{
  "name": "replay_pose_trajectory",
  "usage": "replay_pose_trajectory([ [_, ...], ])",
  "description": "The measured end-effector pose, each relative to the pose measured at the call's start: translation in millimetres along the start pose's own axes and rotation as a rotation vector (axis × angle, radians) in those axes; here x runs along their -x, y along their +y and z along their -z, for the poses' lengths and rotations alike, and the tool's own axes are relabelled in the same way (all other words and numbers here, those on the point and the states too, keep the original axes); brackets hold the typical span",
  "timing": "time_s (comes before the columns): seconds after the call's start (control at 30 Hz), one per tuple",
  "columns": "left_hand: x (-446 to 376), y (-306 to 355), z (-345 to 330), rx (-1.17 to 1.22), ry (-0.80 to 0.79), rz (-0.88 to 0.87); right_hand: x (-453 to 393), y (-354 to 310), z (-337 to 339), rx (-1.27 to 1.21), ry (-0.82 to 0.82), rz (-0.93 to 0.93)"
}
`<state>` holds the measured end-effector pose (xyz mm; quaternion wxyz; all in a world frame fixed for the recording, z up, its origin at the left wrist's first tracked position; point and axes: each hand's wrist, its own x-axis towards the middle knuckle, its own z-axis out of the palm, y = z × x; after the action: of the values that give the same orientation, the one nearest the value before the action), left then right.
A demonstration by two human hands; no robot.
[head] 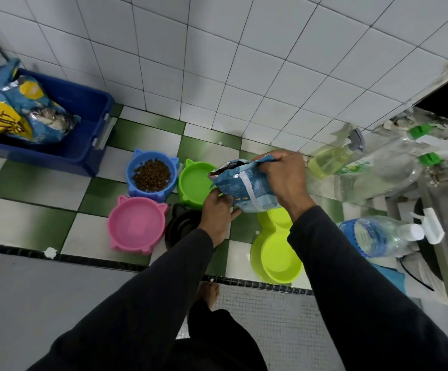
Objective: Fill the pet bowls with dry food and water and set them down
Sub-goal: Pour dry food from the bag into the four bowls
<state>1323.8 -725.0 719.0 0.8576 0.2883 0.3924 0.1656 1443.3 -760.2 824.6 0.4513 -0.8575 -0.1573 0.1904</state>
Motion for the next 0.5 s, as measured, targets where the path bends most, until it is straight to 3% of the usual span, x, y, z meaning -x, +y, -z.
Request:
replay_pose_trajectory([
  [0.5, -15.6, -12.0, -14.7, 0.18, 0.068, 0.104, -10.5, -28.2, -16.9, 0.458, -0.141, 0.29],
])
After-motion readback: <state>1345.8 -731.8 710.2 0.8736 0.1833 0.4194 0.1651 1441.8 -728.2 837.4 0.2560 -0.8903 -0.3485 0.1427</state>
